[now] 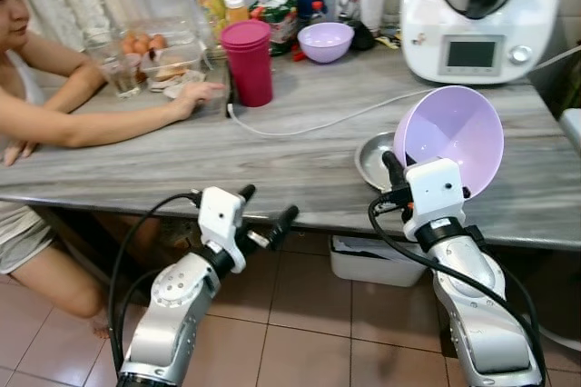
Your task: Setting the table
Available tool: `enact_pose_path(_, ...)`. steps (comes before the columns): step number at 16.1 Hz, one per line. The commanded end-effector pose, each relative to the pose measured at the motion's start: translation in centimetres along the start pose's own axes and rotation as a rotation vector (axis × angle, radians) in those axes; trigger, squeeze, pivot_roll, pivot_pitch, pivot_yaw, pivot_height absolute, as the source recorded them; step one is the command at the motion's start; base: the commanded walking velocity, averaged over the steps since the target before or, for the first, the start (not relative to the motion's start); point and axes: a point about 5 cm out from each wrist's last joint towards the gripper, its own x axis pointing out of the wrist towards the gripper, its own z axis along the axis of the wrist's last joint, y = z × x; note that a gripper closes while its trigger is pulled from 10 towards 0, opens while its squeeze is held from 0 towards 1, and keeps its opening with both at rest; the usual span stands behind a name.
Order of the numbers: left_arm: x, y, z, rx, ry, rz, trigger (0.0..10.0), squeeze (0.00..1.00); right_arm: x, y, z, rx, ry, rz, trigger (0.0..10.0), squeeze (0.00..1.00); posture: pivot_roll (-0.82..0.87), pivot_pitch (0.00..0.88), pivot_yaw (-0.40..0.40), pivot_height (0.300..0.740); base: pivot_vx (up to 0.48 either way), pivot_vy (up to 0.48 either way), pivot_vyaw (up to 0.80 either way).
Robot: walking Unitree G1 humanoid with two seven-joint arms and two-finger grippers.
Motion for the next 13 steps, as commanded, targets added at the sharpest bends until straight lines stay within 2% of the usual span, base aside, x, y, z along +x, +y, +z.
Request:
enact_pose_path(1, 0.0, 0.6, 0.3, 0.026, 0.0, 0.018, 10.0, 0.0, 0.5, 0.3, 0.8, 0.003, -0.039, 0.032, 10.0, 0.0, -0.26, 0.049, 0.103, 0.74, 0.0, 0.0, 0.0)
enact_pose_path(3, 0.1, 0.6, 0.7, 0.056, -0.006, -0.028, 10.0, 0.0, 1.5, 0.6, 1.4, -0.006, -0.063, 0.12, 10.0, 0.0, -0.26, 0.055, 0.106, 0.74, 0.0, 0.0, 0.0)
enact_pose_path(6, -1.0, 0.5, 0.8, 0.132, 0.017, -0.132, 10.0, 0.0, 3.8, 1.7, 2.9, -0.062, -0.116, 0.294, 10.0, 0.0, -0.25, 0.068, 0.106, 0.74, 0.0, 0.0, 0.0)
enact_pose_path(7, -1.2, 0.5, 0.9, 0.143, 0.02, -0.152, 10.0, 0.0, 4.3, 1.9, 3.1, -0.07, -0.122, 0.311, 10.0, 0.0, -0.25, 0.069, 0.105, 0.74, 0.0, 0.0, 0.0)
enact_pose_path(8, -1.4, 0.1, 1.0, 0.163, 0.02, -0.198, 10.0, 0.0, 5.4, 1.9, 3.3, -0.061, -0.104, 0.322, 10.0, 0.0, -0.23, 0.074, 0.098, 0.74, 0.0, 0.0, 0.0)
enact_pose_path(9, -1.5, -0.1, 1.2, 0.171, 0.015, -0.217, 10.0, 0.0, 5.9, 1.9, 3.0, -0.05, -0.065, 0.329, 10.0, 0.0, -0.23, 0.075, 0.097, 0.74, 0.0, 0.0, 0.0)
enact_pose_path(12, -1.4, -0.2, 1.3, 0.175, 0.01, -0.216, 10.0, 0.0, 6.8, 1.4, 2.2, -0.005, 0.022, 0.337, 10.0, 0.0, -0.22, 0.075, 0.095, 0.74, 0.0, 0.0, 0.0)
enact_pose_path(13, -1.5, -0.3, 1.2, 0.17, 0.01, -0.218, 10.0, 0.0, 6.9, 1.3, 1.9, 0.04, 0.057, 0.363, 10.0, 0.0, -0.23, 0.074, 0.096, 0.74, 0.0, 0.0, 0.0)
